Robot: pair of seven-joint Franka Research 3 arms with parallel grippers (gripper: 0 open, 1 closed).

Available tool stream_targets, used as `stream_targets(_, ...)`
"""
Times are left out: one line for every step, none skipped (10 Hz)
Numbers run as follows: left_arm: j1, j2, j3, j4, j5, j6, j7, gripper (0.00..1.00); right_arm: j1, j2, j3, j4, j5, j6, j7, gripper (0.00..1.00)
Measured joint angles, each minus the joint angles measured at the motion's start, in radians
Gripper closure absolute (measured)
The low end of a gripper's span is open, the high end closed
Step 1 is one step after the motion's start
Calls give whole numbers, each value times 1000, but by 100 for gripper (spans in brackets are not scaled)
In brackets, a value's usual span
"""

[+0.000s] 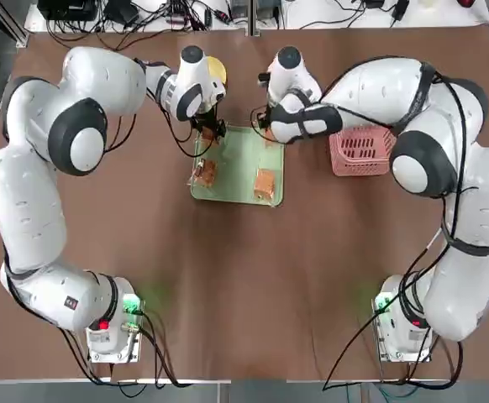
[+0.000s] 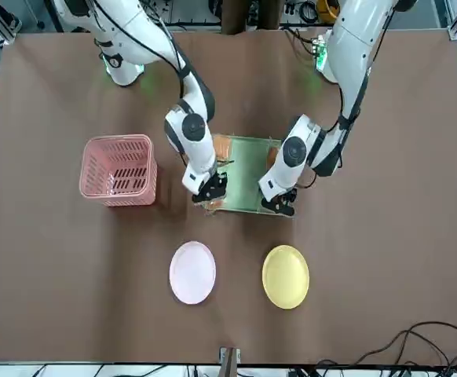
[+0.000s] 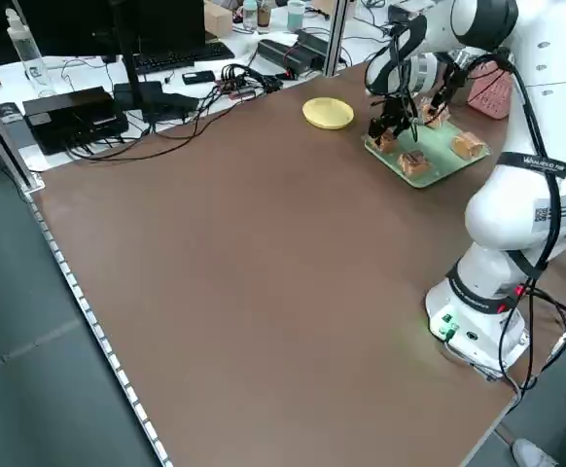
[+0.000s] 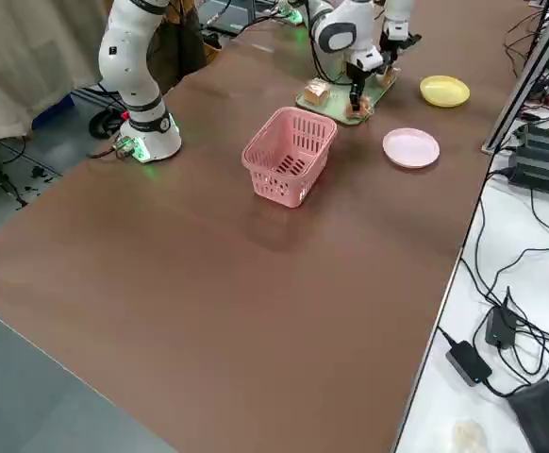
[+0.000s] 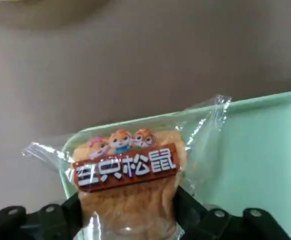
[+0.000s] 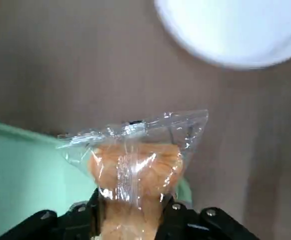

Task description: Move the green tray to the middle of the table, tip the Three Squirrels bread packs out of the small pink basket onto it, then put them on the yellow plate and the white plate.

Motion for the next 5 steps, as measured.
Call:
stream_targets(0, -4, 0, 10, 0, -27, -8, 33, -8, -5, -31, 56, -1, -48, -3, 54)
stream_targets(1, -18, 0, 22, 0, -68, -15, 35, -13, -7, -63, 122, -1, -92, -20, 54)
stream_targets(5, -41, 2, 34, 0, -106, -17, 39, -22, -5, -87, 168, -1, -115, -49, 54)
stream_targets(14, -61, 4, 56, 1, -130, -18, 48, -34, 6, -102, 194, -1, -121, -80, 54)
stream_targets(29, -71, 5, 87, 1, -154, -18, 54, -53, 33, -109, 227, -1, -121, -97, 54)
